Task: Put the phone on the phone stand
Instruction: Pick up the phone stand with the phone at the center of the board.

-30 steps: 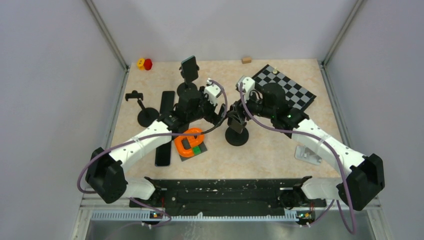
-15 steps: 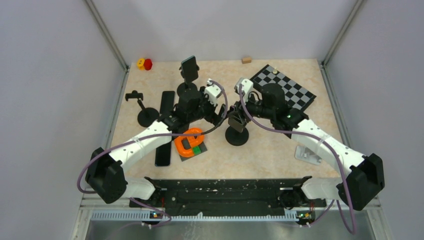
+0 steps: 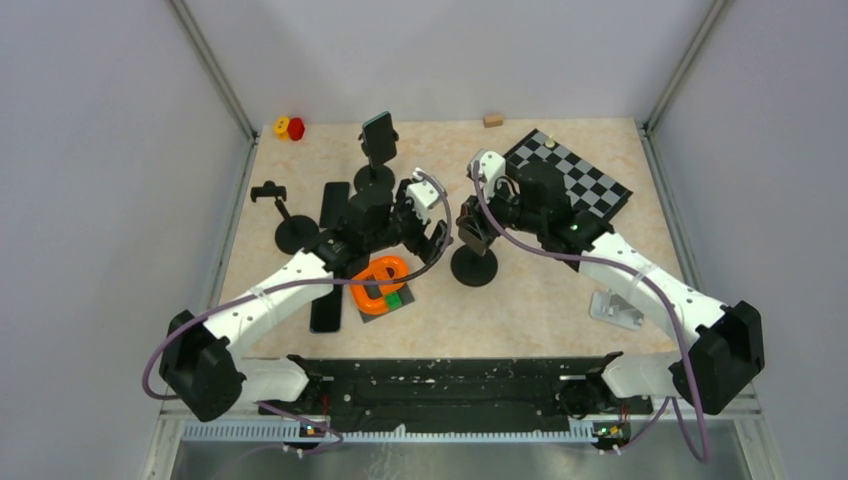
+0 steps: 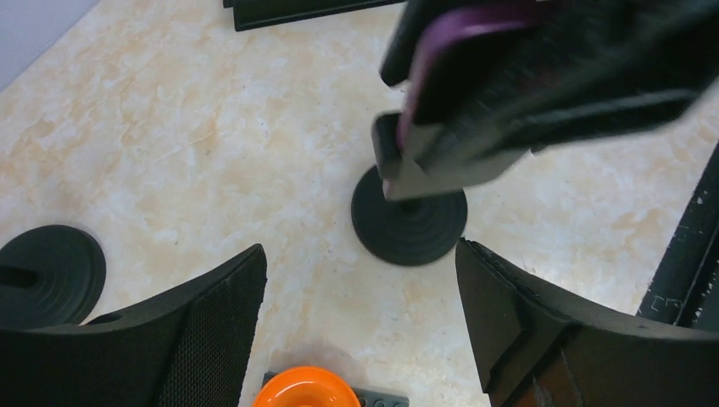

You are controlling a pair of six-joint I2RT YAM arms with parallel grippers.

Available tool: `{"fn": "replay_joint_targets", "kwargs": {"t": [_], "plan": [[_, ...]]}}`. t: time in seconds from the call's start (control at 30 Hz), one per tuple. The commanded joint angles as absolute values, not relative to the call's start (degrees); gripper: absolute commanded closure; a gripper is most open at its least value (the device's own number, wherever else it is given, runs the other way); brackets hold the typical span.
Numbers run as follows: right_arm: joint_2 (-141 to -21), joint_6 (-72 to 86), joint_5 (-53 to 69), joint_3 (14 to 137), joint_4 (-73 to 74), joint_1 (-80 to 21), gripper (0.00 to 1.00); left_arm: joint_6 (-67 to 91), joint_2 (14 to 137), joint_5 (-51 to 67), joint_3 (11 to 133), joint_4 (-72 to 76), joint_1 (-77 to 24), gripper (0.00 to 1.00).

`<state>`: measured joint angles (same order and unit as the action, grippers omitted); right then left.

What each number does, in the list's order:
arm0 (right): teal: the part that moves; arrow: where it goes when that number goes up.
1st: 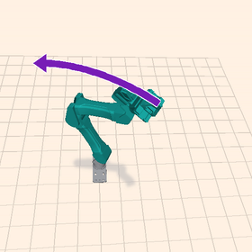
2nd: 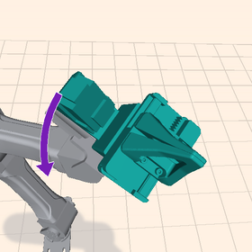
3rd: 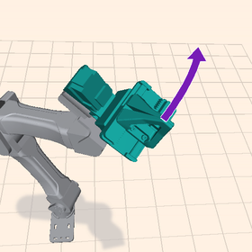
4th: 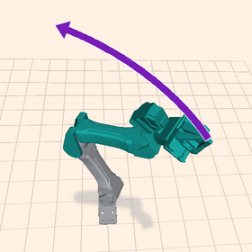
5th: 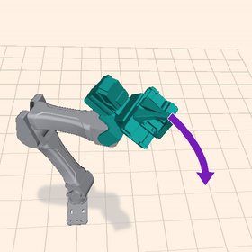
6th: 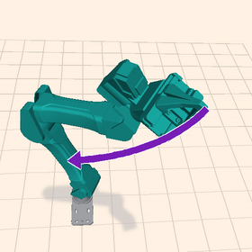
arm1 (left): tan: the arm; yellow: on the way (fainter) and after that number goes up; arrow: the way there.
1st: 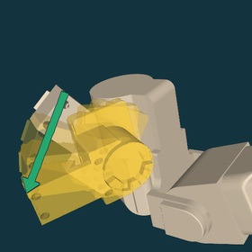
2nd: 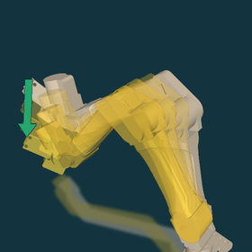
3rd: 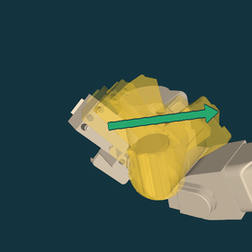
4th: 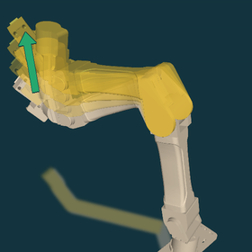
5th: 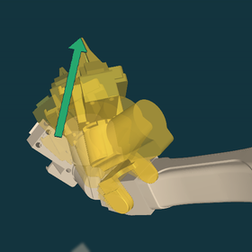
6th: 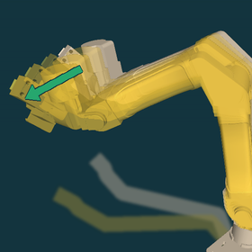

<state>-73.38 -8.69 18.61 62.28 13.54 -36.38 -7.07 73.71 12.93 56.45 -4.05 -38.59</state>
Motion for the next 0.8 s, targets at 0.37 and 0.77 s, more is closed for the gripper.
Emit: {"fn": "replay_joint_targets", "kwargs": {"t": [0.37, 0.77], "plan": [[-74.8, -11.3, 11.2, 66.0, 15.6, -34.5, 1.00, -11.6, 67.0, 20.2, 54.6, -4.9, -38.1, 0.15], [-75.1, -10.6, 11.5, 68.7, 19.2, -33.8, 0.57, -10.9, 67.2, 18.0, 55.2, -4.3, -37.6, 0.12]]}}
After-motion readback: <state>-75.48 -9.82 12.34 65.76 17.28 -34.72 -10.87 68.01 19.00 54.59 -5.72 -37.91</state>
